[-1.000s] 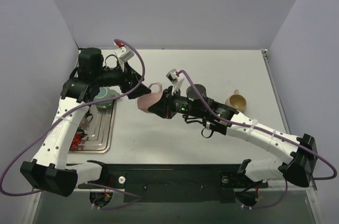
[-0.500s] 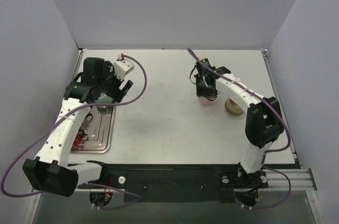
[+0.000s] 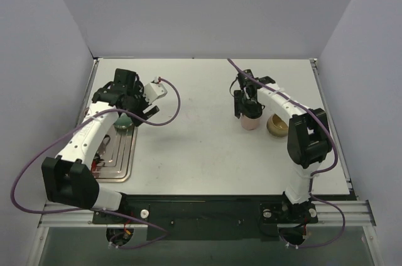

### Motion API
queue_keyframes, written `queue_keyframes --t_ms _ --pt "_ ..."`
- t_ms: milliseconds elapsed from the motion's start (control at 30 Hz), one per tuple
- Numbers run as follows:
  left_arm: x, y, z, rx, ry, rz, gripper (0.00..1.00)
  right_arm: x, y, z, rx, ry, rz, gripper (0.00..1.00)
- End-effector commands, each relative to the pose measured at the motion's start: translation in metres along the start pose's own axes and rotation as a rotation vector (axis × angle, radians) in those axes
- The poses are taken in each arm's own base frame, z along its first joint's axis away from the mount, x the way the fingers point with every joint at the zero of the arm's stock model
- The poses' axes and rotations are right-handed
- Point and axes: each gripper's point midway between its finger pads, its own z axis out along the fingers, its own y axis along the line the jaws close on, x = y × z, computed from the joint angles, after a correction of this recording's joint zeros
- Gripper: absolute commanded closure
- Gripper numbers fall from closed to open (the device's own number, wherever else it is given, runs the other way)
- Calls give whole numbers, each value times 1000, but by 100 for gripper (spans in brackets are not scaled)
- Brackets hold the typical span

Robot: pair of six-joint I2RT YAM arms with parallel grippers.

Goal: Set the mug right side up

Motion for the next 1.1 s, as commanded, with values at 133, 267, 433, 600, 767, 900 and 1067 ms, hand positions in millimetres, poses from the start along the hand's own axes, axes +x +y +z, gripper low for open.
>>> queue_keyframes --t_ms 133,267,433,600,767,900,1067 --pt "7 36 46 -21 127 318 21 -7 -9 -54 -5 -97 -15 32" --pt "15 53 71 -35 204 506 27 -9 -8 -91 -47 -189 -27 16" --pt "18 64 102 3 272 571 27 3 -8 -108 -65 -218 -37 15" --pt "33 69 131 40 330 549 39 10 -8 -126 -65 -268 -46 15" --pt "52 63 138 99 396 532 55 16 -9 -134 -65 -293 -55 15" --pt "62 54 141 125 408 545 60 16 -10 -138 -66 -306 -54 15" --pt "68 46 140 154 429 503 93 17 -8 -142 -75 -320 -58 15"
